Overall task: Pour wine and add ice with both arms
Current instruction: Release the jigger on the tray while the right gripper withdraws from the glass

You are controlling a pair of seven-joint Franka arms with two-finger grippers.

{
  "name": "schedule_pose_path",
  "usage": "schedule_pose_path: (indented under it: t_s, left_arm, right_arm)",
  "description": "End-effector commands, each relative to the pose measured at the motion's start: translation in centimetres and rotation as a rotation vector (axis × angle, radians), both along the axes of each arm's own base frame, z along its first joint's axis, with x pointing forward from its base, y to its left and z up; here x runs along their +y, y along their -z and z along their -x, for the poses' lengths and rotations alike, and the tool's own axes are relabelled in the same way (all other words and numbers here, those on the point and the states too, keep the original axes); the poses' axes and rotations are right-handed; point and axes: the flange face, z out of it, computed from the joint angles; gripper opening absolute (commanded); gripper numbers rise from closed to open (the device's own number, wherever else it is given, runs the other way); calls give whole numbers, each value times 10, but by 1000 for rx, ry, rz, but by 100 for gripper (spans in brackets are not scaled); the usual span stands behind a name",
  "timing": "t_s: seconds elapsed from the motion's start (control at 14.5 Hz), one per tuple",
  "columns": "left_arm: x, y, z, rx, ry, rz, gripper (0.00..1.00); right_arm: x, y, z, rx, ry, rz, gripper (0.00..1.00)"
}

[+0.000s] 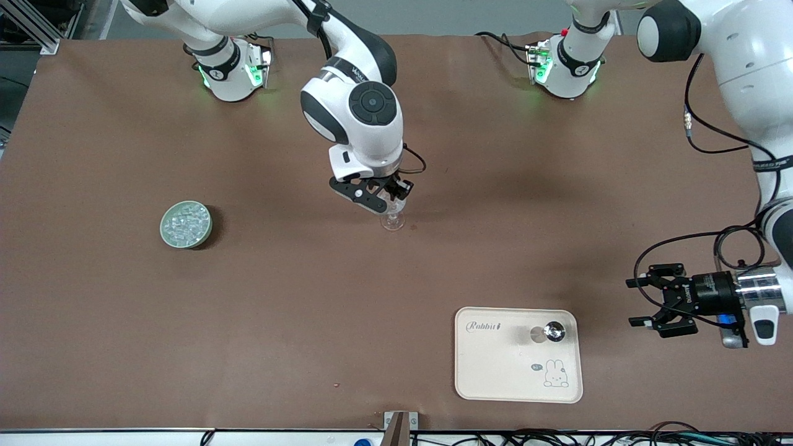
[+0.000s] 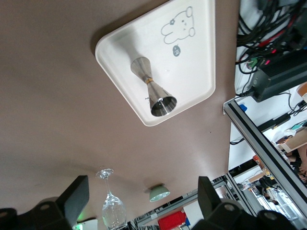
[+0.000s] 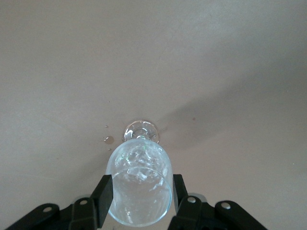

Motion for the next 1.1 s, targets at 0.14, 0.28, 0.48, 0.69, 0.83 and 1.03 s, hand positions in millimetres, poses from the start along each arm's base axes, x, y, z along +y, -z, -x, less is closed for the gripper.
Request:
schedule_pose_path:
  t_s: [0.14,0.28,0.48,0.69,0.83,1.03]
  left_arm:
    - [5,-62,11,-84,37,-131,100]
    - [14,-88,16,-174,72,-150,100]
    - [1,-139,36,-310,300,-335,100]
    - [-46,-185,63,-371,563,-564,100]
    - [-65,-210,87,-437,726,-621,100]
    - [-75,-239,127,-514,874,-638,99]
  right_arm:
    - [-34,-77,-14,-73,53,4,100]
    - [-81,-125,-30,-113,80,14,100]
    - [-162,-186,-47,-176,37,101,100]
    - [-253,-222,-66,-163,-24,162,100]
    - [-304,-234,-73,-128,-64,164,100]
    - [-378,-247,-85,-108,-106,132,100]
